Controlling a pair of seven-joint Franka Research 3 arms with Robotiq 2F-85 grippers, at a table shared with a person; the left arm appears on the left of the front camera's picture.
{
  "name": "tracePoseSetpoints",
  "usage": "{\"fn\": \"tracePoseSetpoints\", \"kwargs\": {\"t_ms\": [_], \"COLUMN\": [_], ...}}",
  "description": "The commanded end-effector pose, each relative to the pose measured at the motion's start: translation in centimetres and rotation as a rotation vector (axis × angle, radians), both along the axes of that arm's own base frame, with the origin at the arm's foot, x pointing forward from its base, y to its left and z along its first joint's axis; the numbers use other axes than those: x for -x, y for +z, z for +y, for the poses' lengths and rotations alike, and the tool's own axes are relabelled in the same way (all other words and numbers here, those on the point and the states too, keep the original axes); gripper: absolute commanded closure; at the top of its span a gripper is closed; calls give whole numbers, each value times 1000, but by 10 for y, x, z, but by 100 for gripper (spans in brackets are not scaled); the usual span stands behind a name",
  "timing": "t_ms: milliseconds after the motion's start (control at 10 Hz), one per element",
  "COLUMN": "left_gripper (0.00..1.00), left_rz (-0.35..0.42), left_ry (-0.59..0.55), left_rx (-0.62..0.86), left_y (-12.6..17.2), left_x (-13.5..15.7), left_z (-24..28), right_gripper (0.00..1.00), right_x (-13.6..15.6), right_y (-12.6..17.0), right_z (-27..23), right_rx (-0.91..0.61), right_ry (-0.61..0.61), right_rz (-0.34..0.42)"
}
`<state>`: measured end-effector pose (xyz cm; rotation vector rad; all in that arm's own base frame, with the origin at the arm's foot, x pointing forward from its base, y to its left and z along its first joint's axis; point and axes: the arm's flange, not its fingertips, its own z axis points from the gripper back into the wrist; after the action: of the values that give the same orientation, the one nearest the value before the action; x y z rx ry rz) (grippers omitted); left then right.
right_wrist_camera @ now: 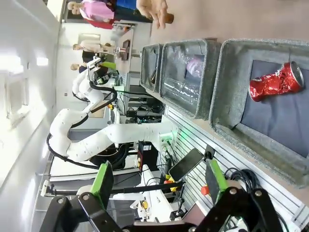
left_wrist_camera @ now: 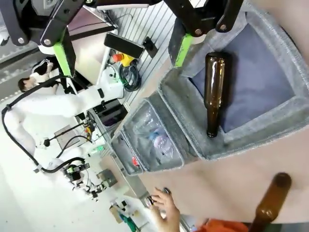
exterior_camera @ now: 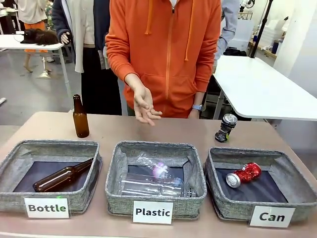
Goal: Sort the can waste into the basket.
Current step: Pick up the can waste from the table and place it in the right Fabric basket.
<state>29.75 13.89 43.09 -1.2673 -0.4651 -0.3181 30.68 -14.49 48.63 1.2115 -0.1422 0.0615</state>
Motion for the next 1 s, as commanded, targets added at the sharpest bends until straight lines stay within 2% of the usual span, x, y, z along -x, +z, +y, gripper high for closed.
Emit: {"fn": "tracePoseSetpoints", "kwargs": {"t_ms": [0,900], "left_gripper": [0,0], "left_rz": [-59,-59], "left_ry": [14,14], "left_rx": [1,1], "left_y": [4,4], "left_x": [10,10], "left_z": [9,9], "right_gripper": [0,0], "right_x": [1,0], "right_y": [2,0], "right_z": [1,0], "right_rx": [3,0], "right_ry": [3,0], "right_rz": [-5,0]}}
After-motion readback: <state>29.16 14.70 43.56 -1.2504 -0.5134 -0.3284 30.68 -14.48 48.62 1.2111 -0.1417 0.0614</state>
